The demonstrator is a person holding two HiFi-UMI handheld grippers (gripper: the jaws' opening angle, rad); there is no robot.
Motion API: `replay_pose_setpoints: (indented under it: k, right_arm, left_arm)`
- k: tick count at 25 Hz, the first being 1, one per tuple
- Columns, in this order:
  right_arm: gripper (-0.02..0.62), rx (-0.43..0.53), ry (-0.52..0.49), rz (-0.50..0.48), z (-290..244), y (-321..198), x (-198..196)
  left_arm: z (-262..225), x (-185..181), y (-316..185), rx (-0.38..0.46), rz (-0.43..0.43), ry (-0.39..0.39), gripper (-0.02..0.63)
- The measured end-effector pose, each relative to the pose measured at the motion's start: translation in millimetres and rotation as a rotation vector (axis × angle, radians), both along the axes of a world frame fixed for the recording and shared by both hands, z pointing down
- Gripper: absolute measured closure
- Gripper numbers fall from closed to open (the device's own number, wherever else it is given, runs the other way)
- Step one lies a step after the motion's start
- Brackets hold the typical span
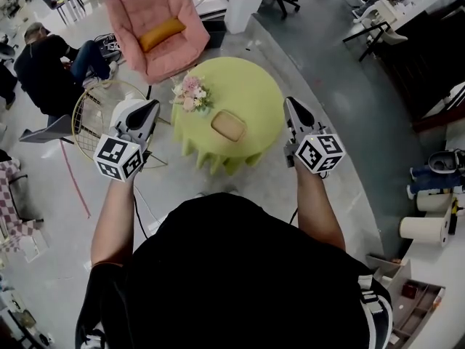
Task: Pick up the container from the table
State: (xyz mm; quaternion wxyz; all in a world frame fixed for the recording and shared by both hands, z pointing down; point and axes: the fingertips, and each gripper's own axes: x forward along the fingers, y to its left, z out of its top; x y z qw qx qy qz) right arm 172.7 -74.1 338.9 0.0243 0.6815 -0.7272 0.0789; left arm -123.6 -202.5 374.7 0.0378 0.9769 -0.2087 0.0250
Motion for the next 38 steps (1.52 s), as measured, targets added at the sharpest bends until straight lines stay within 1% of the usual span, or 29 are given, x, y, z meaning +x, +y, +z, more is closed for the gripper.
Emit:
replay_pose_setpoints:
  k: [3,11,17,22,29,33,38]
  right_arm:
    - [0.58,-0.003,-0.004,-0.003,-0.1,1.6,-1.1]
    - [0.58,-0.003,-0.011,-0.017,1.3,-5.2,10.6]
    - [0.58,-0.007,-0.025,-0.035,7.1,-15.9,18.6]
    - [0.58,-0.021,-0.034,-0.054,14.0,-24.8,40.8]
    - [0.58,-0.023,-0.05,-0.087,20.5,-44.6,80.0]
    - [0.58,-0.019,-0.062,-0.121,23.4,-61.0,98.7]
    - [0.58,-0.024,-0.072,-0.188,34.3,-82.8,114.2]
  left_arm:
    - [-0.5,-0.2,1.9,-0.004,0.0,-0.003,0.588]
    - [-2.2,10.8,0.6,0.0,-0.006,-0.009,0.588]
    - [-4.1,18.1,-5.4,0.0,-0.027,-0.035,0.588]
    - [-4.7,42.9,-9.9,0.001,-0.037,-0.054,0.588]
    - [-14.5,82.0,-16.8,0.018,-0.072,-0.067,0.588]
    - [-18.7,106.2,-18.3,0.031,-0.076,-0.094,0.588]
    - [-20.7,126.6,-24.0,0.037,-0.116,-0.108,0.588]
